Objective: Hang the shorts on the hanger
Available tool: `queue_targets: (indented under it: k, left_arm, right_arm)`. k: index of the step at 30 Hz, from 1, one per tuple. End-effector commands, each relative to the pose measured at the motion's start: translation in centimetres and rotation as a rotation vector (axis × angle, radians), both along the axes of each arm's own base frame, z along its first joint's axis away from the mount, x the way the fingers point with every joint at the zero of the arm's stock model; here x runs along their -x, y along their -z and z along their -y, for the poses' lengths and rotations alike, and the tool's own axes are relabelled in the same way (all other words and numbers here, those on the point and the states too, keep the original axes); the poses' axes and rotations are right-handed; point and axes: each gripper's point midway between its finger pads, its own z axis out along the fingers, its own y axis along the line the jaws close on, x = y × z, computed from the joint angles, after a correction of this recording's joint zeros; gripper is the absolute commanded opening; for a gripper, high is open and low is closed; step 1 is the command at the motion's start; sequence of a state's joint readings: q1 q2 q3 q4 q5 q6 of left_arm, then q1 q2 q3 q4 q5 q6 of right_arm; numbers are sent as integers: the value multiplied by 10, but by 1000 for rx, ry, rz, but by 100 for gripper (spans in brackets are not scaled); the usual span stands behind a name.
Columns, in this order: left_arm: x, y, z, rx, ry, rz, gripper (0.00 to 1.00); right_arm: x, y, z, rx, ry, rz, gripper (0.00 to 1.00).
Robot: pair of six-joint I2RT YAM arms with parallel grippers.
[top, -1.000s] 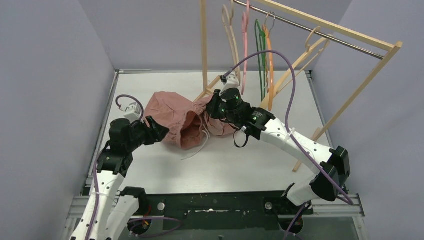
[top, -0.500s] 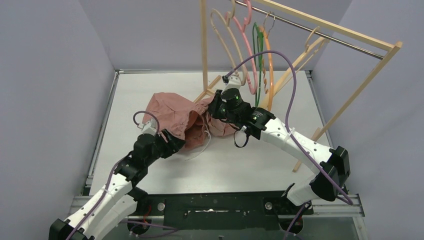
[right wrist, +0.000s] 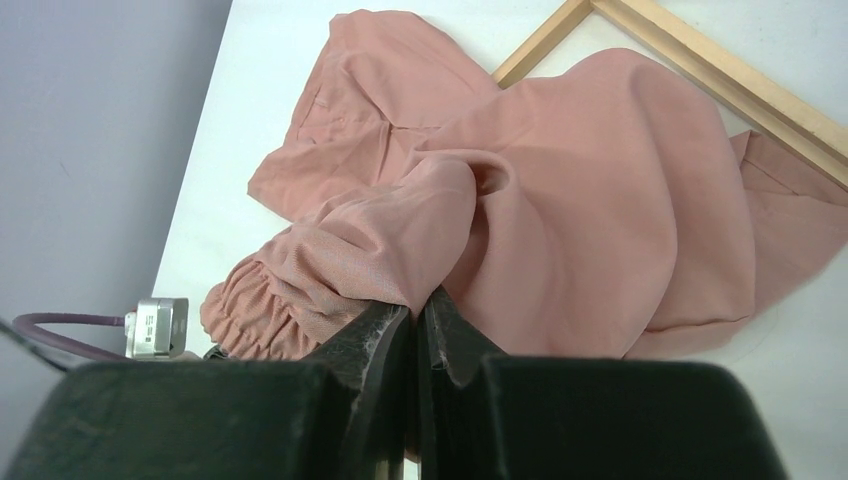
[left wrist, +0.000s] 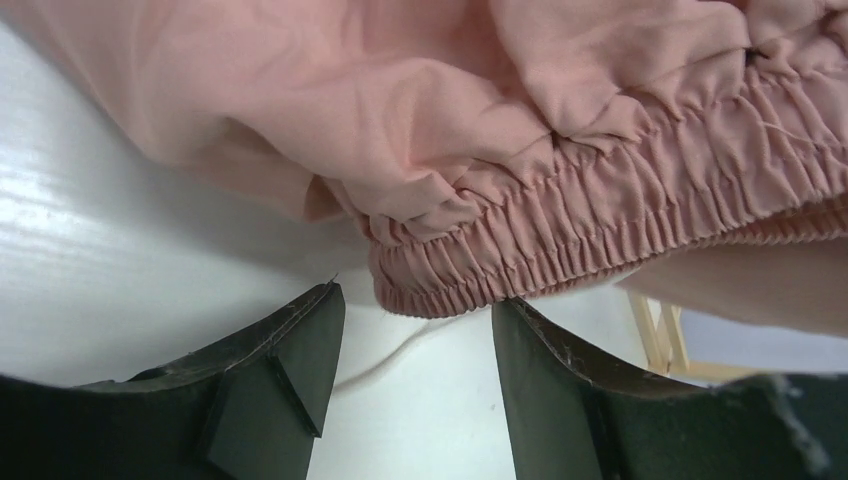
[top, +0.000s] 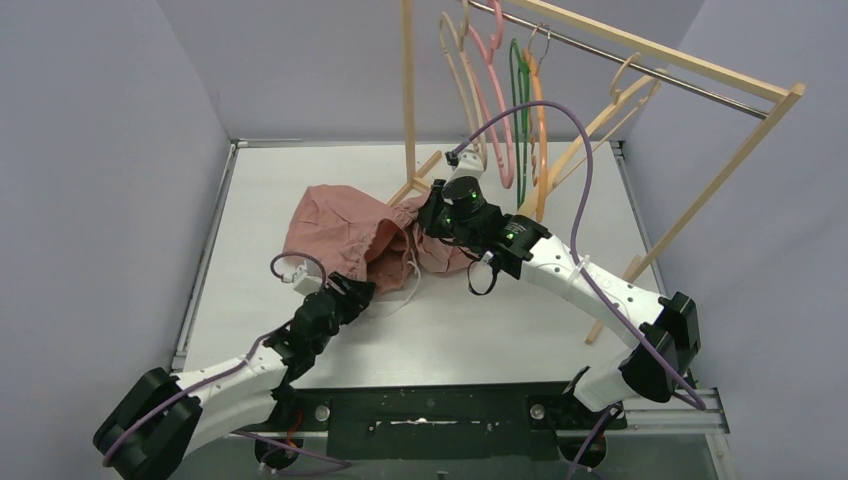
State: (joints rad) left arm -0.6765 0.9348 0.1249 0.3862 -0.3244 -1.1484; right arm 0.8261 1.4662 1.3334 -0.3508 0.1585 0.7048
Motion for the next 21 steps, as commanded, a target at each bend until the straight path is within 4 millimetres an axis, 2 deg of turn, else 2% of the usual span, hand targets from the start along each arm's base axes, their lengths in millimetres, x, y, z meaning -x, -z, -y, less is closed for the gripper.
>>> queue_targets:
  k: [1,5,8,13,17,21]
  left_arm:
    - [-31,-52,-6,74,-124,243,55]
    - [-38,-50,-13,17,-168,272,52]
    - [-40,-44,-22,-31,-211,271,46]
    - [-45,-48,-27,-81,-233,293,35]
    - [-48,-44,-32,-131,-253,290,35]
    - [-52,-40,-34,-148,-272,297,40]
  right_arm:
    - [-8,-39,2,-81,38,81,0]
    - [-7,-39,2,-81,36,79,0]
    - [-6,-39,4,-80,39,79,0]
    - [-4,-38,8,-75,45,81,0]
    - [-3,-37,10,-72,47,83,0]
    - [-2,-37,12,-73,48,83,0]
